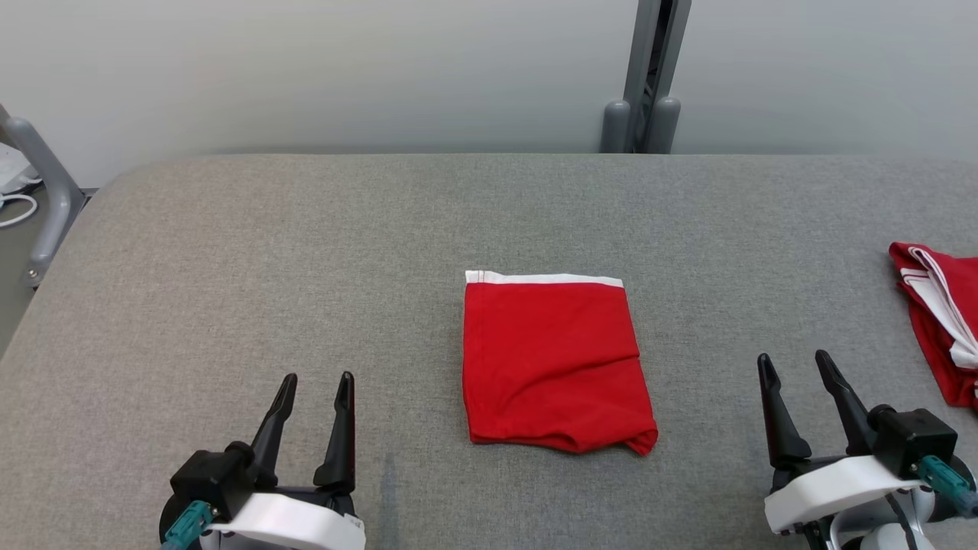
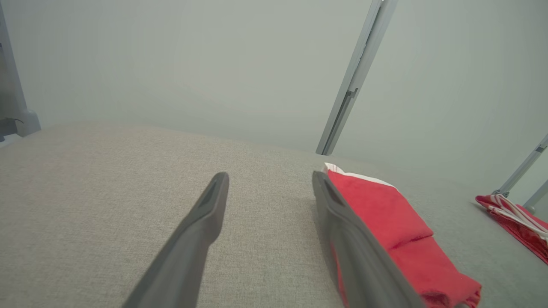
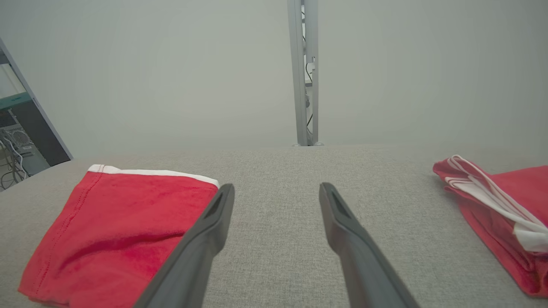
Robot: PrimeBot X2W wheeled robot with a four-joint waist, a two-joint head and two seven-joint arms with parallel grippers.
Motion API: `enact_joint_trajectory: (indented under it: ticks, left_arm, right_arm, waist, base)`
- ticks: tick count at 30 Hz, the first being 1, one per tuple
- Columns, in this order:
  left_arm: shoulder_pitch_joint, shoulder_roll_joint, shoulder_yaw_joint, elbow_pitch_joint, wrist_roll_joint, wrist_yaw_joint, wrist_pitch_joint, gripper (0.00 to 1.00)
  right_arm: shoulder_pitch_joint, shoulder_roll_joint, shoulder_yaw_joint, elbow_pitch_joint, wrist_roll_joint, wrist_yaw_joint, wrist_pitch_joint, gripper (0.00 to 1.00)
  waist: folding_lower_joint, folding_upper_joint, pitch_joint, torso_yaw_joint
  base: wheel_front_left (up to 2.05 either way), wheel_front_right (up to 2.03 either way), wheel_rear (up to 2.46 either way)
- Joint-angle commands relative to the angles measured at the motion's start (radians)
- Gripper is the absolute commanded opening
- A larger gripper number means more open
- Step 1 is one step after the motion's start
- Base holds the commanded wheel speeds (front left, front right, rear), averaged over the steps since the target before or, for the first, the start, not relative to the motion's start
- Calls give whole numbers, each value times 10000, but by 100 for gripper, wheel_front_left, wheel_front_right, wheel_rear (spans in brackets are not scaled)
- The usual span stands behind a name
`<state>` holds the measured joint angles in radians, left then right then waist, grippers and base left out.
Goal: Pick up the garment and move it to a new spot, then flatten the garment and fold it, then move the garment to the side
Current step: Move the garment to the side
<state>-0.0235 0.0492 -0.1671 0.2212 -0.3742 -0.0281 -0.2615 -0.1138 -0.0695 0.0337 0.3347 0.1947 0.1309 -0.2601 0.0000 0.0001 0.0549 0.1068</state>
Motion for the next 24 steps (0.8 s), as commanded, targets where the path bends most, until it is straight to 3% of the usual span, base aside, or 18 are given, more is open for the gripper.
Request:
enact_joint_trajectory:
  ticks: [1, 6, 13, 24]
  left_arm:
    - [-48, 40, -4, 8, 10, -29, -39, 100]
    - [-229, 42, -100, 2, -10, -66, -39, 100]
    - [-521, 43, -207, 60, -25, -198, -39, 100]
    - [-1066, 37, -407, 144, -180, -318, -39, 100]
  right_arm:
    - [-97, -3, -21, 49, 185, -6, 41, 100]
    - [-369, -12, 507, 231, 1660, -6, 852, 100]
    - [-1149, -777, 1664, 352, 4529, -6, 2858, 100]
    - [-2402, -1638, 2400, 1012, 7069, -6, 5415, 100]
  waist:
    - [0, -1, 28, 14]
    - [0, -1, 257, 165]
    - [0, -1, 849, 559]
    - [0, -1, 1717, 1307]
  base:
    - [0, 0, 0]
    - [0, 0, 0]
    - [0, 0, 0]
    - [0, 0, 0]
